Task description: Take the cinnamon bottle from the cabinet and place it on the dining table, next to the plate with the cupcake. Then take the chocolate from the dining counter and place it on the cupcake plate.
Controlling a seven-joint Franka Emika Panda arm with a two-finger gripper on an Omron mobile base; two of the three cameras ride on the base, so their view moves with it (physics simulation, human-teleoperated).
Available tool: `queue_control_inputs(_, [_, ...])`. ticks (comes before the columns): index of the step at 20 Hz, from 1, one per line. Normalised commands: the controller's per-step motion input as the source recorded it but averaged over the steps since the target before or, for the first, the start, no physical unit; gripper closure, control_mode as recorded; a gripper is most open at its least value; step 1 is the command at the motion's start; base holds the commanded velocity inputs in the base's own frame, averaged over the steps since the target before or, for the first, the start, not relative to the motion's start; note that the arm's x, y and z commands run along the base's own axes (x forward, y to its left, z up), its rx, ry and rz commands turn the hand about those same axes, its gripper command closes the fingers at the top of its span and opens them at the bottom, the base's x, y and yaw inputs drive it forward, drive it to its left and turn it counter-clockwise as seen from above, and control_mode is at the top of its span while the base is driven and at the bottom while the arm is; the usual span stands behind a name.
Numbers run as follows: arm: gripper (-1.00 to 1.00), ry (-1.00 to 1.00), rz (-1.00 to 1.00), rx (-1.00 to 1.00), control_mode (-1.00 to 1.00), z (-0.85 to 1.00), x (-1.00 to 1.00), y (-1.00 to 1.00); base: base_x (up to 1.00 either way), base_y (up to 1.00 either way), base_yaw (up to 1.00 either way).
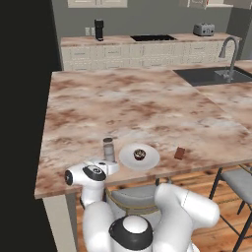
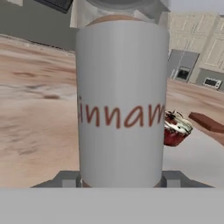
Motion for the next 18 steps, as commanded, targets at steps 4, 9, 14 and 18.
queue_control_inputs(4, [1.0, 0.02, 0.02, 0.01, -1.0, -0.05, 0.12, -0.04, 0.0, 0.0, 0.0])
queue_control_inputs(9, [1.0, 0.01, 0.01, 0.03, -1.0, -0.23, 0.1, 0.0, 0.0, 0.0, 0.0])
queue_control_inputs(14, [1.0, 0.0, 0.02, 0.0, -1.0, -0.18, 0.18, 0.0, 0.0, 0.0, 0.0])
queue_control_inputs(18, [1.0, -0.02, 0.06, 0.0, -1.0, -0.48, 0.0, 0.0, 0.0, 0.0, 0.0])
